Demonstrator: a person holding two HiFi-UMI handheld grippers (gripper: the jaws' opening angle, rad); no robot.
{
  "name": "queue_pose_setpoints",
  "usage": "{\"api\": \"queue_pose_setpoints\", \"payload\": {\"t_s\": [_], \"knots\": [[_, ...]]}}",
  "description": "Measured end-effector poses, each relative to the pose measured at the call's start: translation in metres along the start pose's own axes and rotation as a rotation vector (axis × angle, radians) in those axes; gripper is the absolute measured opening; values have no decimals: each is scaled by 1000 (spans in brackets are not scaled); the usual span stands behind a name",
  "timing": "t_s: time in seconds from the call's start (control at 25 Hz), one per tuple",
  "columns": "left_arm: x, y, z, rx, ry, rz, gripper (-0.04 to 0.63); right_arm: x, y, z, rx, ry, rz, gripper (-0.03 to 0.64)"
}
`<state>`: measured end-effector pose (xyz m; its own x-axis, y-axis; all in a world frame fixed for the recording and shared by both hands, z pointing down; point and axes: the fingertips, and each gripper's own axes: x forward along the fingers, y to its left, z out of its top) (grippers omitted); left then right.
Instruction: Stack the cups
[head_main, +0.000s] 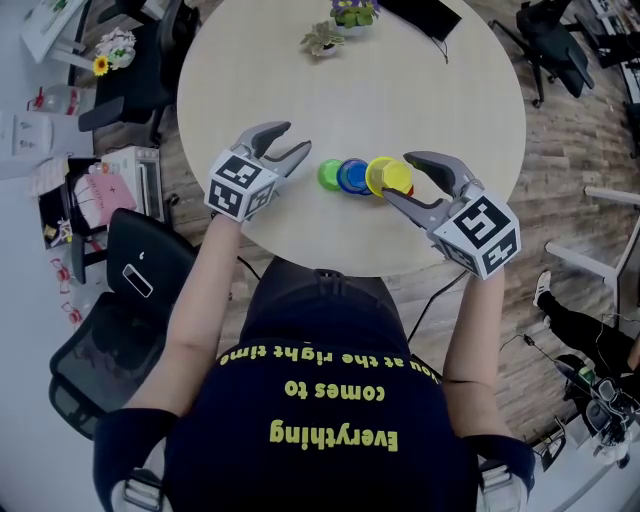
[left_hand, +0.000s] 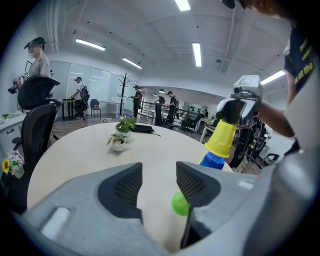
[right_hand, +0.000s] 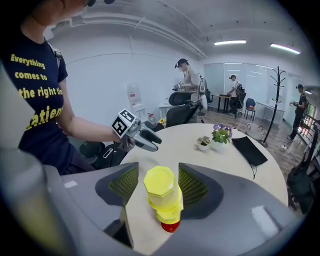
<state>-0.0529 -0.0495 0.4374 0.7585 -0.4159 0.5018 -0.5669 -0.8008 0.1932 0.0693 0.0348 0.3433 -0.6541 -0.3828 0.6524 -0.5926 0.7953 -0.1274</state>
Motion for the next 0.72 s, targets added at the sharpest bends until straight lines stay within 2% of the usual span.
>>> {"api": "queue_pose_setpoints", "payload": {"t_s": [0.12, 0.24, 0.4, 0.52, 0.56, 0.72], "knots": [[-7, -1, 12, 12, -31, 14, 218, -15, -2, 22, 0, -96, -24, 256], [-16, -1, 32, 32, -79, 38, 178, -34, -11, 48, -21, -209, -85, 205], [-32, 0, 66, 59, -178, 102, 109, -60, -36, 68, -34, -327, -279, 87], [-52, 5, 94, 36, -275, 167, 25, -81, -47, 77, -34, -409, -401, 12], [-59, 7, 101, 24, -301, 186, 5, -87, -49, 79, -31, -439, -425, 11], [-80, 12, 124, 7, -366, 237, 3, -109, -53, 83, -8, -543, -514, 11]]}}
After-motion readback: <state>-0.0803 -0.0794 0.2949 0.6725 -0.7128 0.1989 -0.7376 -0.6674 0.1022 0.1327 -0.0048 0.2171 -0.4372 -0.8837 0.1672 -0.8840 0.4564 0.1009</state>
